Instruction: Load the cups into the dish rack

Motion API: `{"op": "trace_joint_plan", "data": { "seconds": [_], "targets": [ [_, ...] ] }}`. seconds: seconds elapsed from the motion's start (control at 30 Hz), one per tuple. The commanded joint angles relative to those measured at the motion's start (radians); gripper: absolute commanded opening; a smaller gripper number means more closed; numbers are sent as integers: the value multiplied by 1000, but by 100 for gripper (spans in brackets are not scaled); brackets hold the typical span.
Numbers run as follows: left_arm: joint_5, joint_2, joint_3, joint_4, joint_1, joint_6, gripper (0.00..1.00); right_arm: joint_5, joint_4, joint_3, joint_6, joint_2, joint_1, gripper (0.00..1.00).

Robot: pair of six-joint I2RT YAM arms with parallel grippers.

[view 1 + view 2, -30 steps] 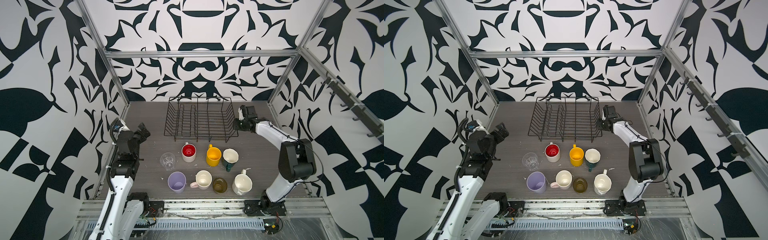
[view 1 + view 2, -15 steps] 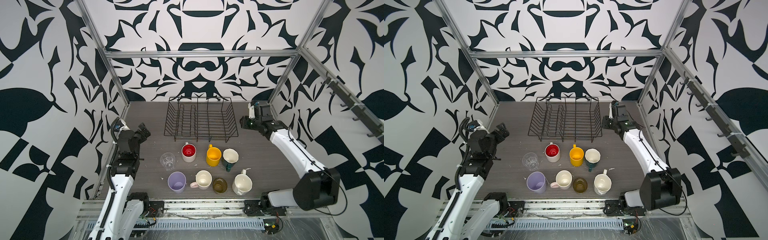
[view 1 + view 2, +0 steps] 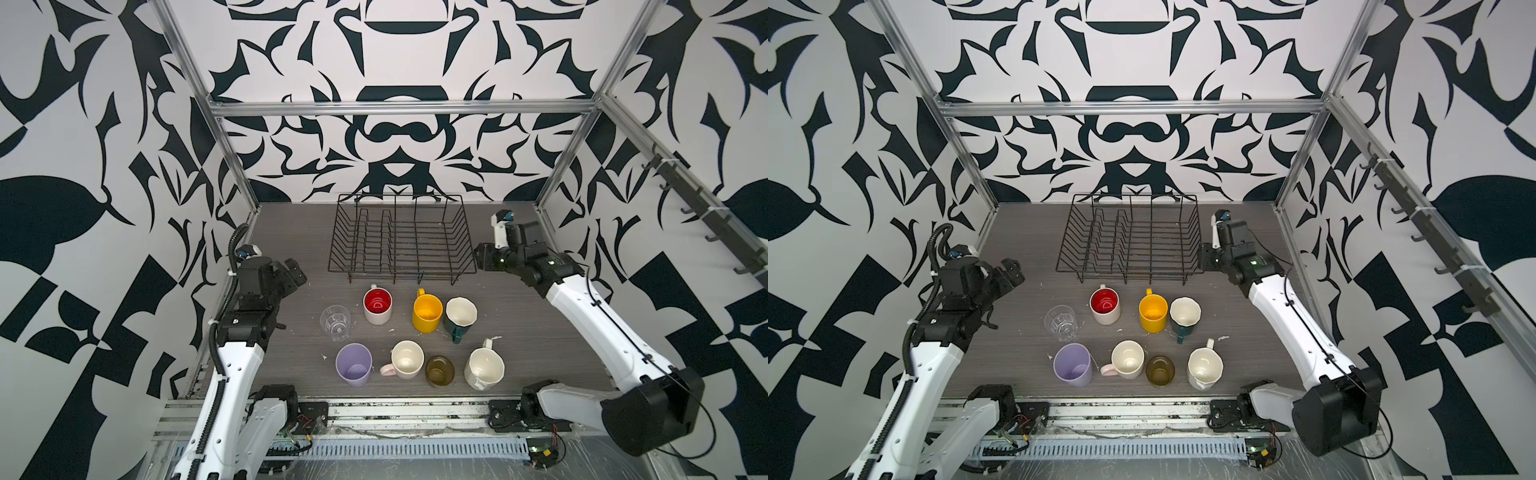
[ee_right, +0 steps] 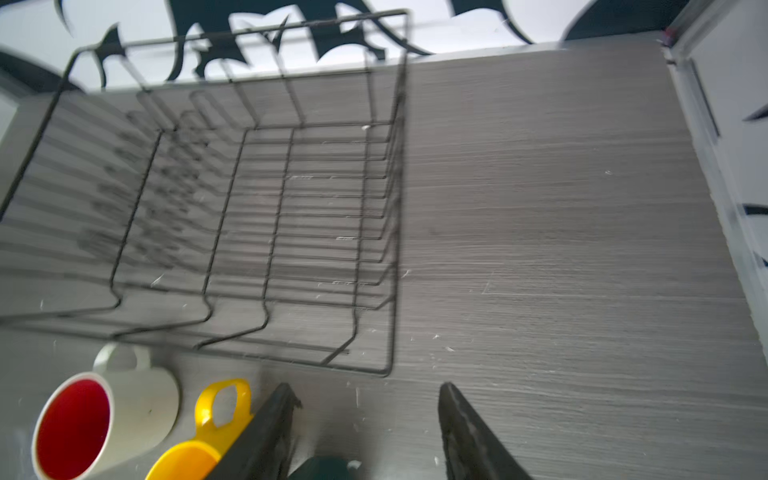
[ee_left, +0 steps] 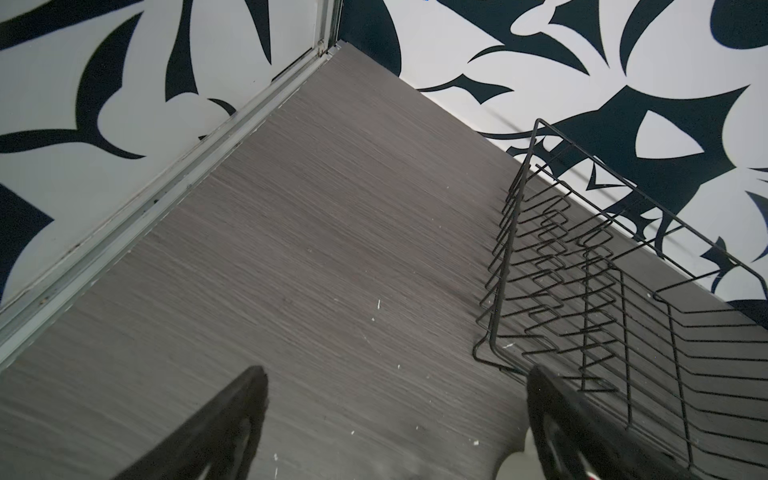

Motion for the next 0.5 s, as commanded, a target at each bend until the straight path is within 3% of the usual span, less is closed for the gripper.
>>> {"op": "trace_joint_plan", "data": {
  "seconds": [0.0,0.27,0.47],
  "targets": [
    [-31,-41,-12,-58,4,-19,100,65,-21,114,-35,43,132,58],
    [-72,-5,-10,-37,17,-34,100,44,-42,286,-54,208,404,56],
    [-33,-2,-23,-16,23,-59,99,44,-96,355,-61,289,482,56]
  ]
}}
